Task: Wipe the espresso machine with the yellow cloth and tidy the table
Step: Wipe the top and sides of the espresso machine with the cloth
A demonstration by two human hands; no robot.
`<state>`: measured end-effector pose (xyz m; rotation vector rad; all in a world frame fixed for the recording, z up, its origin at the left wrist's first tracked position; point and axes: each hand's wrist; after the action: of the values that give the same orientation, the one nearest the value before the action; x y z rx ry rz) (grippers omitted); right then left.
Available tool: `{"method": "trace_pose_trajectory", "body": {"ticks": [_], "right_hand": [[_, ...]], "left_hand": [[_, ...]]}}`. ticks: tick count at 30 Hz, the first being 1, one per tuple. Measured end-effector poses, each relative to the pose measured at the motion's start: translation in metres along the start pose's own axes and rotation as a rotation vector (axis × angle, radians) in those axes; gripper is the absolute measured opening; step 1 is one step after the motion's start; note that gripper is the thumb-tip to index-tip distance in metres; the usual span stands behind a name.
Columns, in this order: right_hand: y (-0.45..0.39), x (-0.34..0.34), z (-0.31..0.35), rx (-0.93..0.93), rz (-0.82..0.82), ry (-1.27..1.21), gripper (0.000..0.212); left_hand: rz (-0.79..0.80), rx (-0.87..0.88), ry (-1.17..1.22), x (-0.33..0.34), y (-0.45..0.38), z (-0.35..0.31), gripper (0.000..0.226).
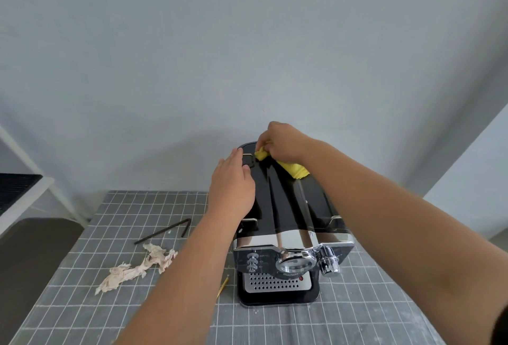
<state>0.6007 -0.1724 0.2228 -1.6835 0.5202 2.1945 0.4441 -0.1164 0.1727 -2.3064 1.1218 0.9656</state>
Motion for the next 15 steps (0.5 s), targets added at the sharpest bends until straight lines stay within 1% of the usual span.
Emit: {"method": "trace_pose_trajectory", "body": {"ticks": [2, 5, 7, 9, 11, 13, 15], "right_hand": [[0.000, -0.001, -0.011, 0.037, -0.030, 0.016, 0.034], [-0.004, 0.006, -0.007, 0.070, -0.105, 0.013, 0.035], [-0.005, 0.010, 0.000, 0.028, -0.086, -0.025, 0.032], [-0.001, 0.010, 0.003, -0.051, -0.028, -0.066, 0.027], [0.006, 0.005, -0.004, -0.088, 0.009, -0.066, 0.025], [0.008, -0.002, -0.014, -0.058, 0.003, -0.054, 0.025], [-0.001, -0.005, -0.018, 0.018, -0.054, -0.044, 0.026]], "left_hand": [[0.004, -0.004, -0.003, -0.001, 0.001, -0.002, 0.046], [0.002, -0.008, -0.001, -0.001, 0.000, -0.001, 0.046], [0.003, -0.010, -0.002, 0.000, 0.000, -0.001, 0.046], [-0.001, -0.004, -0.006, 0.000, -0.001, 0.000, 0.045], [-0.008, -0.003, 0.001, 0.000, -0.001, -0.001, 0.045], [-0.009, -0.004, 0.003, 0.000, -0.001, -0.001, 0.046], [-0.006, -0.011, 0.004, 0.000, -0.001, -0.001, 0.046]]}}
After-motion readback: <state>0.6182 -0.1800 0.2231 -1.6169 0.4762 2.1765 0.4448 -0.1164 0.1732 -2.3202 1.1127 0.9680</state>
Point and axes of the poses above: each hand's wrist, its own y-axis away from the middle knuckle, its own x-axis out of the palm, z = x × y, and after that the axes turned 6 degrees about z, right-handed
